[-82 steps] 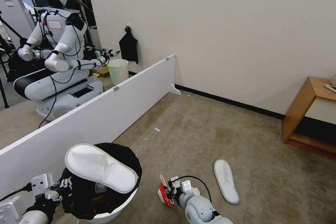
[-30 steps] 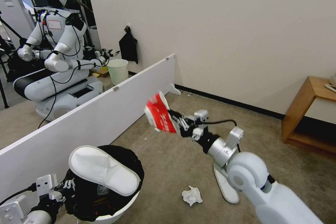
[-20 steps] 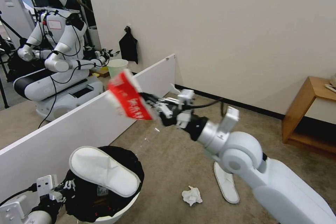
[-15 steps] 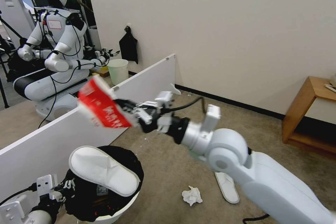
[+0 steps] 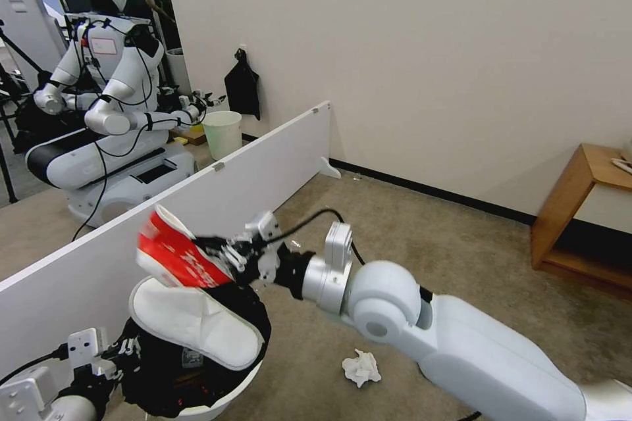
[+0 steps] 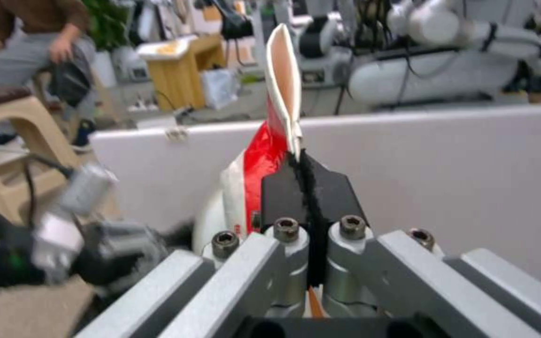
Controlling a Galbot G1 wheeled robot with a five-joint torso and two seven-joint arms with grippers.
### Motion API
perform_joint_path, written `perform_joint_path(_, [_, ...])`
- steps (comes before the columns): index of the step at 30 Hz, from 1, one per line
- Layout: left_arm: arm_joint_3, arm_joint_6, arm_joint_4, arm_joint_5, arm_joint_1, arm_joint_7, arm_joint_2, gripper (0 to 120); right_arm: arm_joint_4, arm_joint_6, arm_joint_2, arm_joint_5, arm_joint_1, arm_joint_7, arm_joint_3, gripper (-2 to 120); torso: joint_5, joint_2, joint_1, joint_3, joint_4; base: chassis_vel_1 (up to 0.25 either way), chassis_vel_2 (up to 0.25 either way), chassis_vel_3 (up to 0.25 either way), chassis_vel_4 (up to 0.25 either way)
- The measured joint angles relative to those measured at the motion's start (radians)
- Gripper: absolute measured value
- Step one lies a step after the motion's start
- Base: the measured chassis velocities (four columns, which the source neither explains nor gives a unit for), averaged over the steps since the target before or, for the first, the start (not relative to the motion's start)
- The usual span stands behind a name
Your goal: Pick up the trash bin, then pick up the garbage from the floor and place it into the trash bin.
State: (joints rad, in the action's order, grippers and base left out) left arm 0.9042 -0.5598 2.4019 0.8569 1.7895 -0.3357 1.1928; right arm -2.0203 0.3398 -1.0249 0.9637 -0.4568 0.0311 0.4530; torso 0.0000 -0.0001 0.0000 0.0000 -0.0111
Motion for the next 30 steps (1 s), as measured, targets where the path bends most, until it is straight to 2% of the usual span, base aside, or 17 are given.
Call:
perform_joint_path(15, [0.002,-0.001,0.009,0.005,0.003,-0.001,-0.004,4,0.062,0.005,0.024,-0.054,-0.069,0.010,0.038,0,0.0000,0.000,0.000,0.000,0.0003,0.000,0.000,0.000,0.000])
perform_joint_path(30, [0.001,-0.005,0.023,0.017,0.002,-0.003,-0.006,4,0.181,0.012,-0.048,-0.104,-0.091,0.005,0.099,0,0.0000,0.000,0.000,0.000,0.0004,0.000,0.000,0.000,0.000])
